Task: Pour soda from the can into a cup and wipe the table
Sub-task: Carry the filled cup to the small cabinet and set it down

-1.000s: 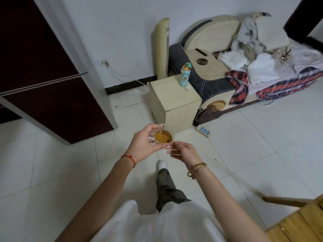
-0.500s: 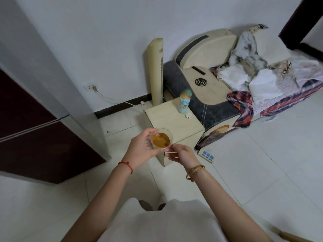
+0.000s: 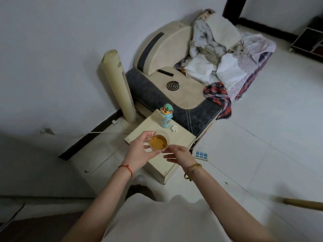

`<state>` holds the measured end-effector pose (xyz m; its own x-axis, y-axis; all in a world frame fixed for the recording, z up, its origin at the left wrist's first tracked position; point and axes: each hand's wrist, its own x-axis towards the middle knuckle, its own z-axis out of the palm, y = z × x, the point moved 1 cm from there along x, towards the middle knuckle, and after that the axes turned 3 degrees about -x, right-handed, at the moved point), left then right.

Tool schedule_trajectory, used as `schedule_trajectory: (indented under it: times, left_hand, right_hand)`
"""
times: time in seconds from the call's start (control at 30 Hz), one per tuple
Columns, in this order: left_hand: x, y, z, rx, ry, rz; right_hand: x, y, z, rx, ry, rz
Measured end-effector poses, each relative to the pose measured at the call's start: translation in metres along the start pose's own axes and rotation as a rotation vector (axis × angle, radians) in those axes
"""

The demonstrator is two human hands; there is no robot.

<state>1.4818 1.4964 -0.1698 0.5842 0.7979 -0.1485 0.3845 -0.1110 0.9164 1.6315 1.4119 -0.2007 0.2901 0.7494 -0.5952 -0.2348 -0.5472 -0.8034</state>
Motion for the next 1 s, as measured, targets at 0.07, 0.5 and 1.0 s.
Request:
schedule_trajectory:
  times: [0.07,0.5,1.0]
  left_hand:
    - [0.029,-0.004,-0.017,0.016,-0.077,0.029]
    - [0.177,-0.038,-0.071,0.068,-0.458,0.151]
    - [0.236,-0.124,-0.027,0.061,-0.492,0.032]
  right_hand:
    - [0.018,-0.011,0.011,0.037,0.056,0.016]
    - [0.111,-0.049,0.069,0.368,0.439,0.104]
    - [0.194,0.002,0.06,0.524,0.537,0.247]
